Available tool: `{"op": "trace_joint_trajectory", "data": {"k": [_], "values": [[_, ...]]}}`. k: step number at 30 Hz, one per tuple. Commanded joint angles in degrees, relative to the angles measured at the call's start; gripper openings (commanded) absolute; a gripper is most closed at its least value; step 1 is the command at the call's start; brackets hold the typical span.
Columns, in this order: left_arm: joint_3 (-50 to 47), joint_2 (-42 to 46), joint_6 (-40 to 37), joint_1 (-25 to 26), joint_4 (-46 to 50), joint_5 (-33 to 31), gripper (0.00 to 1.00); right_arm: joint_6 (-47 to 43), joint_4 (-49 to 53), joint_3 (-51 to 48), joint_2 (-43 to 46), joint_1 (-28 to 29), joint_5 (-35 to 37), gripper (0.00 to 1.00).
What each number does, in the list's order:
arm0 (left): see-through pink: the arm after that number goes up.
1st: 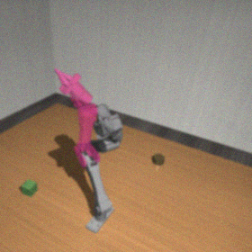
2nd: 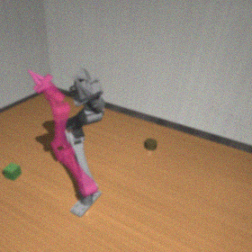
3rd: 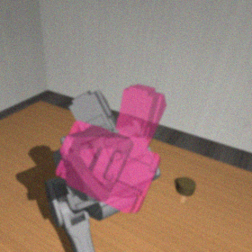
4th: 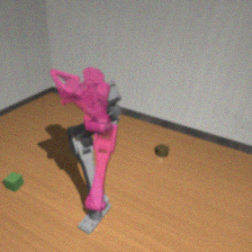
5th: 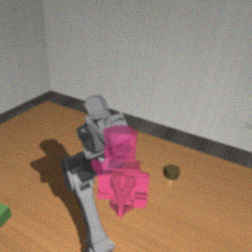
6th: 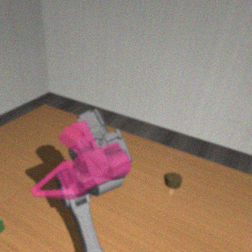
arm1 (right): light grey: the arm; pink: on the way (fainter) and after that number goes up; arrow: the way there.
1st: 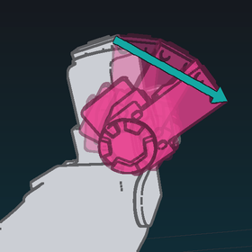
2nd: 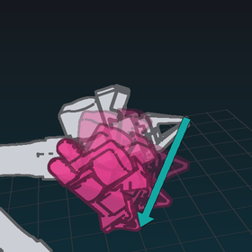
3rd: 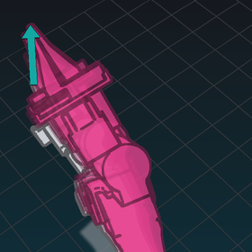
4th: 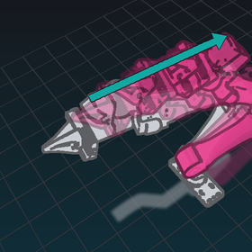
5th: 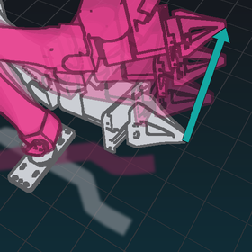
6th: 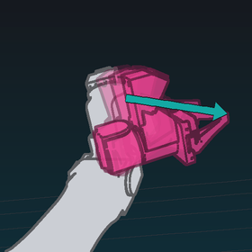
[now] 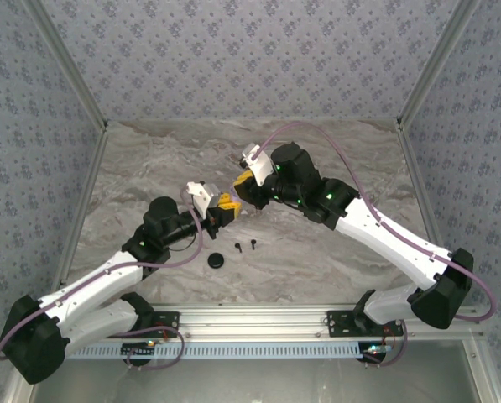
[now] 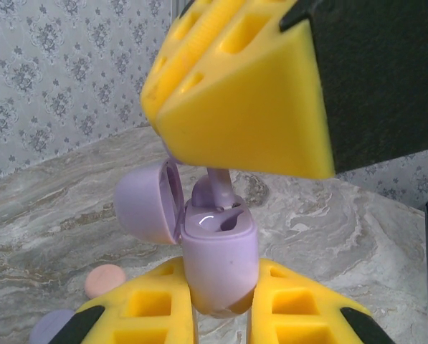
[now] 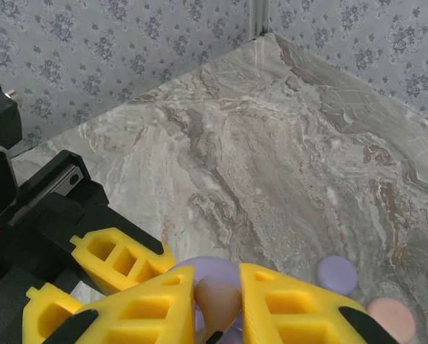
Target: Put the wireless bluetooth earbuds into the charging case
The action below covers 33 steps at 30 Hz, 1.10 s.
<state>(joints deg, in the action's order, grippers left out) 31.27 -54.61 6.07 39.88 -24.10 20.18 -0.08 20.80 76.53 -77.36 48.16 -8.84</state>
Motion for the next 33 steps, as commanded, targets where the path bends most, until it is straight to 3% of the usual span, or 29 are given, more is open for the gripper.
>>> {"op": "trace_joint_trajectory", "data": {"k": [1, 18, 33], "values": [[2.5, -0.1, 0.3, 0.4, -2.2, 0.5, 0.0, -0.8, 0.4, -0.9, -0.7, 0.6, -1.0, 0.22], [2.7, -0.1, 0.3, 0.4, -2.4, -0.4, 0.0, -0.3, 1.7, 0.3, -0.9, 0.9, -4.3, 0.25], [1.9, 0.3, 1.1, 0.3, -3.5, -0.7, 0.0, 1.4, 3.6, 5.9, -0.7, -1.9, -5.8, 0.4]]}}
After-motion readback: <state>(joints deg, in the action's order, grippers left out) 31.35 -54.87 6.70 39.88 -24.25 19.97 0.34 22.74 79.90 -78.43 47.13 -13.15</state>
